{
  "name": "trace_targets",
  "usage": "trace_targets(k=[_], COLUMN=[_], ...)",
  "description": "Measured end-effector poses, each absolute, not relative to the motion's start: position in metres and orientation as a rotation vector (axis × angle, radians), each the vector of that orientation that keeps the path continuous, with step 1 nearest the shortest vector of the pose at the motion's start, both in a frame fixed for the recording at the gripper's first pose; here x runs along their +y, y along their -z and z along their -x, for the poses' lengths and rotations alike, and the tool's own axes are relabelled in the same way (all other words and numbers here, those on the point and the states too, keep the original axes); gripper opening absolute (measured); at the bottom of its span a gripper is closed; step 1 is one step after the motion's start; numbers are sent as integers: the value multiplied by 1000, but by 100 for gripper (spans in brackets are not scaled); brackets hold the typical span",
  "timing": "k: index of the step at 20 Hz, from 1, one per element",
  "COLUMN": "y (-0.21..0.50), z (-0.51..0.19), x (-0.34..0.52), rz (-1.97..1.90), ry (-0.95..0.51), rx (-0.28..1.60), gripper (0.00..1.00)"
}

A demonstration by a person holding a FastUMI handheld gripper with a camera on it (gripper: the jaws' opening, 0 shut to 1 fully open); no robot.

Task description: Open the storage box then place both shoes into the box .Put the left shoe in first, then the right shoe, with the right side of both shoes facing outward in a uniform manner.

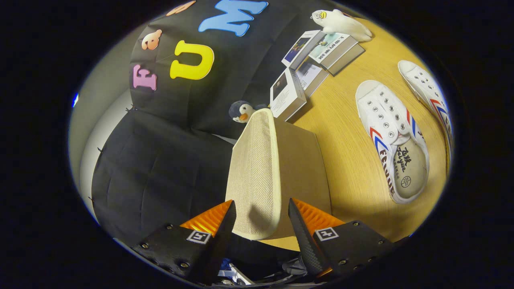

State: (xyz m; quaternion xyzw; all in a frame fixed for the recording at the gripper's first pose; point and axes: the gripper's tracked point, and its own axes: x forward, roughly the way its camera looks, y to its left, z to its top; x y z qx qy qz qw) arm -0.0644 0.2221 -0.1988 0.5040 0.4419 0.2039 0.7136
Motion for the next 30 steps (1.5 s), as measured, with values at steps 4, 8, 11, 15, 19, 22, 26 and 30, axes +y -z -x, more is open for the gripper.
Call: trace_targets(k=[4,8,11,15,19,22,26,30], y=[201,187,173,133,98,70,47,31], z=[67,57,59,48,33,25,22,20], x=[221,215,212,218,223,236,265,291], rz=[-1114,-1159,-1143,-1161,-1105,-1089,-1056,-1057], ry=[-454,-463,-493,-541,-579,-621,-690,-730], rx=[1020,979,973,919,837,787,761,752], gripper=[36,7,7,7,7,7,7,7])
